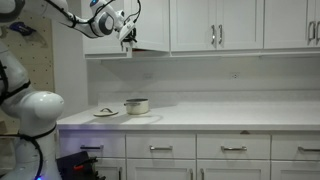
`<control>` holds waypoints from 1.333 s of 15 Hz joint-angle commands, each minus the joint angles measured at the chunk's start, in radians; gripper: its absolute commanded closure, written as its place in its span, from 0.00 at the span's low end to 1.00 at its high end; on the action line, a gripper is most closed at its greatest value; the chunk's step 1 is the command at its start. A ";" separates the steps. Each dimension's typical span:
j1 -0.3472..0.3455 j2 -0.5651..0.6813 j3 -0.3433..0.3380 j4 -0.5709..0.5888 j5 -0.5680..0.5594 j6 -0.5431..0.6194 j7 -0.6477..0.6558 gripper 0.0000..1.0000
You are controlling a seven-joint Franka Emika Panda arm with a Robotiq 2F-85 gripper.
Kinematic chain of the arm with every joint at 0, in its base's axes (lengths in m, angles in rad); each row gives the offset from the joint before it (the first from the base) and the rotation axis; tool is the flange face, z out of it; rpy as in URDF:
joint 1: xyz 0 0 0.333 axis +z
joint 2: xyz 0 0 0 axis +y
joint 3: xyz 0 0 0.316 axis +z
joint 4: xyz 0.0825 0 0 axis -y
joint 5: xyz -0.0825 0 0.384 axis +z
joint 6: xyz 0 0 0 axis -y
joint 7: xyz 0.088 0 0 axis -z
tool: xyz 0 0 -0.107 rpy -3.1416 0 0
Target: Close the top right cabinet door
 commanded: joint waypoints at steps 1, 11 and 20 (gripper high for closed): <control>-0.045 0.067 0.052 0.020 0.010 0.078 0.023 1.00; -0.070 0.181 0.104 0.035 0.005 0.294 0.120 1.00; -0.138 0.183 0.159 0.032 -0.009 0.293 0.186 0.48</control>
